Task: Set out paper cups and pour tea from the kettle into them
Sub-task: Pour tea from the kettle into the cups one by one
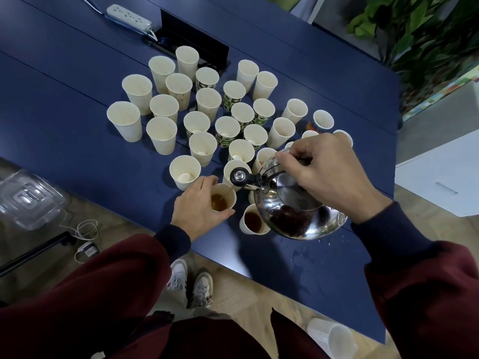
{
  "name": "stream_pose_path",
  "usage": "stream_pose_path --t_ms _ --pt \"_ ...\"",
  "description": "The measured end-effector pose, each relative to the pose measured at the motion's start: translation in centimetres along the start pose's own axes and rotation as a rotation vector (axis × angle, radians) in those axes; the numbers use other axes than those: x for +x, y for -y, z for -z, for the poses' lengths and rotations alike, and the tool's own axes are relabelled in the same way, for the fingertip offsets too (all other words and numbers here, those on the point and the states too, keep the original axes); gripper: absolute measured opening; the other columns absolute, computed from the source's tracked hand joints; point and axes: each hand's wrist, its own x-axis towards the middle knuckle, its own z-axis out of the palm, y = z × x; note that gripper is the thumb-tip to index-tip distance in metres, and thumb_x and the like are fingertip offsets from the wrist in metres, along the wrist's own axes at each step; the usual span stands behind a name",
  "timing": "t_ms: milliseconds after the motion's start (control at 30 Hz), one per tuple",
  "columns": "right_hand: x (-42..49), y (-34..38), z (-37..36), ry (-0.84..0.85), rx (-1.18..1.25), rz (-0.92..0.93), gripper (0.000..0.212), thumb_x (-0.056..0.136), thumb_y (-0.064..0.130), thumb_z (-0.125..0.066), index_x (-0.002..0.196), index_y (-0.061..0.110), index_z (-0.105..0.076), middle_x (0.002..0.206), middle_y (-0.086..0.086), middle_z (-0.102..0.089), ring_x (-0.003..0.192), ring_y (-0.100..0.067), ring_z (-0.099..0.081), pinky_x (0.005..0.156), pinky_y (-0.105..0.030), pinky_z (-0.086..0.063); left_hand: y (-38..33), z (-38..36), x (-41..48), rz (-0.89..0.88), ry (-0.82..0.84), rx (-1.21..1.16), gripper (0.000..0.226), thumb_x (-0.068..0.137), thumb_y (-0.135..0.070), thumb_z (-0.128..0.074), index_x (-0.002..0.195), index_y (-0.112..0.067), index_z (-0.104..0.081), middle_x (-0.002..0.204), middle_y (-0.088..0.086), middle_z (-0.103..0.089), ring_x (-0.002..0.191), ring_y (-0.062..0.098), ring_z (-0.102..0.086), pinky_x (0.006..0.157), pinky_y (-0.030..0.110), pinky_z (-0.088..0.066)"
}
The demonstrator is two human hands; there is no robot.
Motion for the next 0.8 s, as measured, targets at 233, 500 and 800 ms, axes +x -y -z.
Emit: stream_pose_path --t_ms 233,500,800 --pt "0.1 0.7 0.0 0.005 -0.037 -0.006 0.036 0.093 0.036 -0.062 0.064 0.016 -0.066 0.054 -0.001 -0.059 0.058 -0.021 -0.054 0.051 -0.029 -0.034 0.8 0.5 0.6 -0.031 0.025 -0.006 0.076 0.066 -0.058 -0.082 0.126 -0.021 -0.051 0.121 -0.007 -0.057 0.108 0.018 -0.058 0.076 0.036 -0.048" --pt "0.3 0.9 -0.4 -0.007 -0.028 -0.032 0.038 0.089 0.041 -0.057 0.06 0.017 -0.063 0.051 0.001 -0.057 0.056 -0.022 -0.054 0.055 -0.039 -0.047 1.5 0.5 0.8 -0.058 0.066 -0.099 0.076 0.067 -0.055 -0.083 0.126 -0.019 -0.052 0.122 -0.006 -0.057 0.108 0.019 -0.058 0.083 0.04 -0.052" --pt "-0.1 1.2 0.2 -0.068 0.09 -0.148 0.036 0.091 0.028 -0.069 0.057 0.016 -0.064 0.051 0.001 -0.057 0.054 -0.017 -0.05 0.054 -0.032 -0.038 2.2 0.7 1.4 -0.125 0.116 -0.11 0.066 0.071 -0.051 -0.082 0.12 -0.015 -0.057 0.115 -0.001 -0.06 0.102 0.02 -0.059 0.082 0.039 -0.053"
